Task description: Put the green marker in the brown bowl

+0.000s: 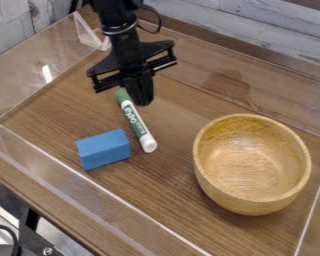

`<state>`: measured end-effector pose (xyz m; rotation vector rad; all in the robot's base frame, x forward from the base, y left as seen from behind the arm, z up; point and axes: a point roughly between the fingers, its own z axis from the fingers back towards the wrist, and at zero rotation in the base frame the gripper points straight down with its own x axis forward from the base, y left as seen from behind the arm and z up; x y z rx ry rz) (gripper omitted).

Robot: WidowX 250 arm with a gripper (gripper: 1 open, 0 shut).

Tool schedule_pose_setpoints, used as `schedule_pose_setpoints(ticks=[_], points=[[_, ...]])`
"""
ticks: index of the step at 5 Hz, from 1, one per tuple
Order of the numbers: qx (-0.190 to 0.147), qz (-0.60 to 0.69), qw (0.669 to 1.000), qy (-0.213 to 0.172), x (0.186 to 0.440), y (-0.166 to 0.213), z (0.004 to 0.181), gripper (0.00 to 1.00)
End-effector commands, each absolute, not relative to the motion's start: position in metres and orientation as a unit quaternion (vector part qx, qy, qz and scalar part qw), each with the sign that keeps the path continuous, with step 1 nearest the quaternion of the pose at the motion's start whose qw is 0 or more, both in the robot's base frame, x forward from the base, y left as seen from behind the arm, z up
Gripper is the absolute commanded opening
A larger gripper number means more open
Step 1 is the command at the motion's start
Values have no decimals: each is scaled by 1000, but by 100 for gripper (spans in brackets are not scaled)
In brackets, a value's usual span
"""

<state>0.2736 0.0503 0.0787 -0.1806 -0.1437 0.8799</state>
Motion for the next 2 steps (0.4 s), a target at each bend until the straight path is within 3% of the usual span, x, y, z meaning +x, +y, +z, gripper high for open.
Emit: schedule_pose_setpoints(ticks=[1, 2], points=[[-77, 417, 898, -115, 278, 60, 90, 0], [-62, 410, 900, -130, 278, 68, 86, 0]])
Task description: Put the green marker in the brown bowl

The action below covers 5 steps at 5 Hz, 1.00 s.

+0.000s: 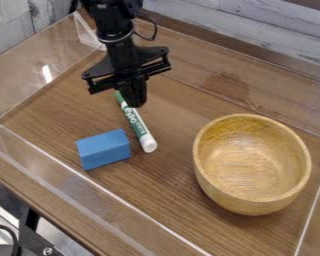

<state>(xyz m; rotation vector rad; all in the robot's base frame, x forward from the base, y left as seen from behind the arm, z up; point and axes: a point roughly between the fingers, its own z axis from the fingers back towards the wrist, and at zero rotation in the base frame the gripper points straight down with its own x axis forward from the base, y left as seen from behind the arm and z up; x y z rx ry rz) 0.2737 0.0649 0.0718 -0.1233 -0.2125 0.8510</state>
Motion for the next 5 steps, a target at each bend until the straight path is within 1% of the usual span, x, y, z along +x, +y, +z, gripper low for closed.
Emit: schedule_pose_setpoints(ticks=[1, 4, 5], points=[[-52, 406, 901, -142, 281, 75, 83, 0], [-19, 396, 903, -165, 287, 91, 68, 0], [-11, 392, 905, -167, 290, 94, 62, 100]])
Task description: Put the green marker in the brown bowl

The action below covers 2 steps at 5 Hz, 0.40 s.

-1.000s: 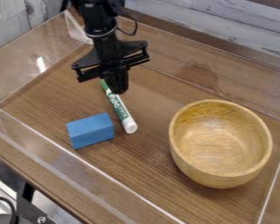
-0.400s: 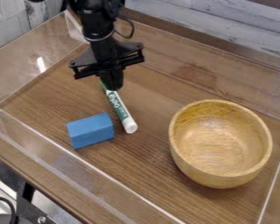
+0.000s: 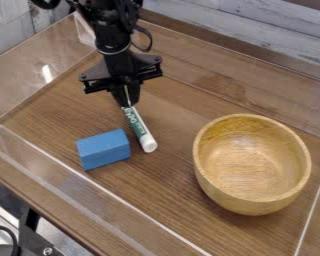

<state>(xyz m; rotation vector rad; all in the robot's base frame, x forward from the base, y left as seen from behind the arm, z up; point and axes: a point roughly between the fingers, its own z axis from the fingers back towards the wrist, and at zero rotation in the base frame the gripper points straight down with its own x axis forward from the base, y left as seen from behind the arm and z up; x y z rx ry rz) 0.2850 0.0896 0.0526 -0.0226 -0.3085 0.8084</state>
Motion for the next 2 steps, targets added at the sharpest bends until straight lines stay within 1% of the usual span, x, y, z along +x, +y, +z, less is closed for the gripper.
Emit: schedule_pose_setpoints(ticks=[1, 2], points=[[-5, 385, 908, -164, 292, 95, 58, 100], [1, 385, 909, -161, 291, 95, 53, 100]])
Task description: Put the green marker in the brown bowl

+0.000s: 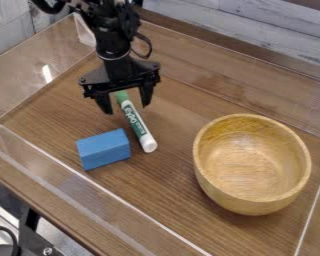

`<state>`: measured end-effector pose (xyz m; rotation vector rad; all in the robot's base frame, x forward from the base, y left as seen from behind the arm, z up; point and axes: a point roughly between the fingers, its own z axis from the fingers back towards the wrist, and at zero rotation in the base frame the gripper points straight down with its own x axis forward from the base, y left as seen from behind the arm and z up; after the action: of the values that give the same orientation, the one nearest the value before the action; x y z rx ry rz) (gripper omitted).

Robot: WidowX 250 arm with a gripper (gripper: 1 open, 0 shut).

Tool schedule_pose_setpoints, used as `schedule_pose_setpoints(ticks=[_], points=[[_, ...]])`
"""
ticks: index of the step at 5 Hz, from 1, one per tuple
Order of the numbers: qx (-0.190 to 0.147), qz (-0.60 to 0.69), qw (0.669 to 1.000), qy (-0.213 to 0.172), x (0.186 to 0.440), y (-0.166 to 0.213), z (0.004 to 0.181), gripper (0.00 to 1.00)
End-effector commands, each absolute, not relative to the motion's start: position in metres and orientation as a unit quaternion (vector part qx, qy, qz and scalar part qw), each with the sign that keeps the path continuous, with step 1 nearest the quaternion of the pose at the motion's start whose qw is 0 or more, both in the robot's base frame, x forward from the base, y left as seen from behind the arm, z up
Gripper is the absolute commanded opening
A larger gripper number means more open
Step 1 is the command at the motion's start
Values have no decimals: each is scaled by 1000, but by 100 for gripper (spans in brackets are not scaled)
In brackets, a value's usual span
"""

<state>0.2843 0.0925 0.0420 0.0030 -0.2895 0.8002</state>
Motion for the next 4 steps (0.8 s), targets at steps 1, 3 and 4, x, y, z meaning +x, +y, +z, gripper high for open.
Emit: schedule_pose_setpoints(ticks=[1, 3, 4], points=[[3, 388, 908, -156, 291, 93, 47, 100], [7, 394, 907, -148, 290, 91, 35, 100], [7, 397, 906, -146, 290, 91, 33, 0]])
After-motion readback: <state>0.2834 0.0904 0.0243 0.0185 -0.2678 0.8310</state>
